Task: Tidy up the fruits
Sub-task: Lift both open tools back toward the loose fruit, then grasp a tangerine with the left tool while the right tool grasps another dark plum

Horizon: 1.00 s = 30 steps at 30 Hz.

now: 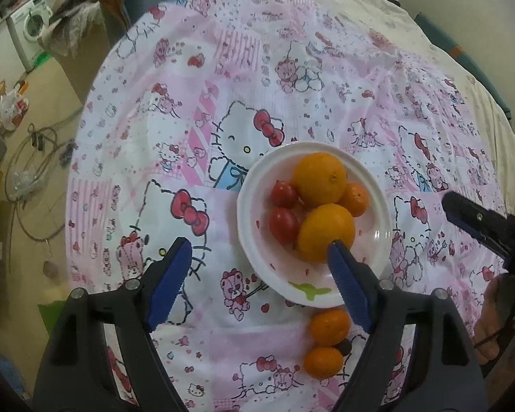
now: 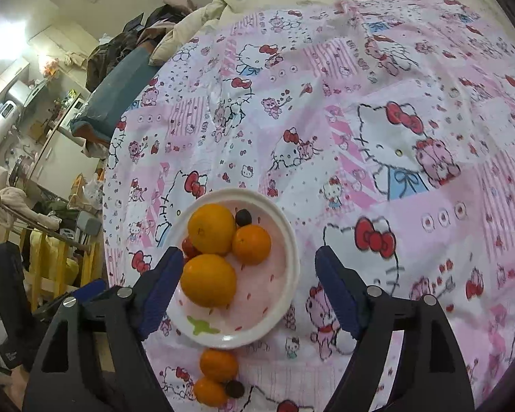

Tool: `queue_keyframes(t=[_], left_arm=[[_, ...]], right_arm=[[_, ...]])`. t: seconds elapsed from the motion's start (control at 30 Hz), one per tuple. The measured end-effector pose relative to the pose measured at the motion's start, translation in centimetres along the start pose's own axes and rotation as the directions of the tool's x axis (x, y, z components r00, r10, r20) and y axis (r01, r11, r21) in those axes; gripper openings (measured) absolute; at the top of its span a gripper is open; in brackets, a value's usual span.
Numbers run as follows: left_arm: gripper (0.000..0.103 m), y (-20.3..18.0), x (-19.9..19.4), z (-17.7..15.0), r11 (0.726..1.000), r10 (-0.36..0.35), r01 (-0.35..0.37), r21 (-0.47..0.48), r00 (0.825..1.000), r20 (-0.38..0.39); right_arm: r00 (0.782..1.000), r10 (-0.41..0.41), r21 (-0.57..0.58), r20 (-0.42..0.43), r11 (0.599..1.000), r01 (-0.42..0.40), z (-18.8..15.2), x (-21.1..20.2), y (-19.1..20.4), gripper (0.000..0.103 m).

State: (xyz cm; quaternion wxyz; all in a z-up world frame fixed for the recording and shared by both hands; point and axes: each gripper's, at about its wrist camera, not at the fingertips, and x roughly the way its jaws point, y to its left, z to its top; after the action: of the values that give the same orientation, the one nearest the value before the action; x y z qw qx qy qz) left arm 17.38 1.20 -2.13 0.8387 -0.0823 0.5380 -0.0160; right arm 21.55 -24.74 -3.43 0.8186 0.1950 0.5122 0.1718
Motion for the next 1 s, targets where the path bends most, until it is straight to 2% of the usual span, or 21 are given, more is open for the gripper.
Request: queue_keyframes(t=[0.37, 0.63, 1.0], left_arm=[[0.079, 0.4, -1.3, -1.4, 1.000, -0.015, 0.015, -0.010, 1.000, 0.016], [0.079, -0.5, -2.5, -3.7, 0.999, -0.027, 0.027, 0.018, 0.999, 0.024], [0.079, -2.2, -1.0, -7.5, 0.997, -0.055, 0.057, 0.043, 0.997, -0.061]], right_arm=[[0.999, -0.010, -0.014, 0.037, 1.000, 0.011, -3.7, -3.3, 0.8, 0.082], [0.999, -0.009, 0.007, 0.042, 1.000, 0.008, -6.3, -4.8, 0.3, 0.083], [1.000, -0.027, 0.054, 0.003, 0.998, 0.027, -8.2, -4.9, -2.0, 0.083]])
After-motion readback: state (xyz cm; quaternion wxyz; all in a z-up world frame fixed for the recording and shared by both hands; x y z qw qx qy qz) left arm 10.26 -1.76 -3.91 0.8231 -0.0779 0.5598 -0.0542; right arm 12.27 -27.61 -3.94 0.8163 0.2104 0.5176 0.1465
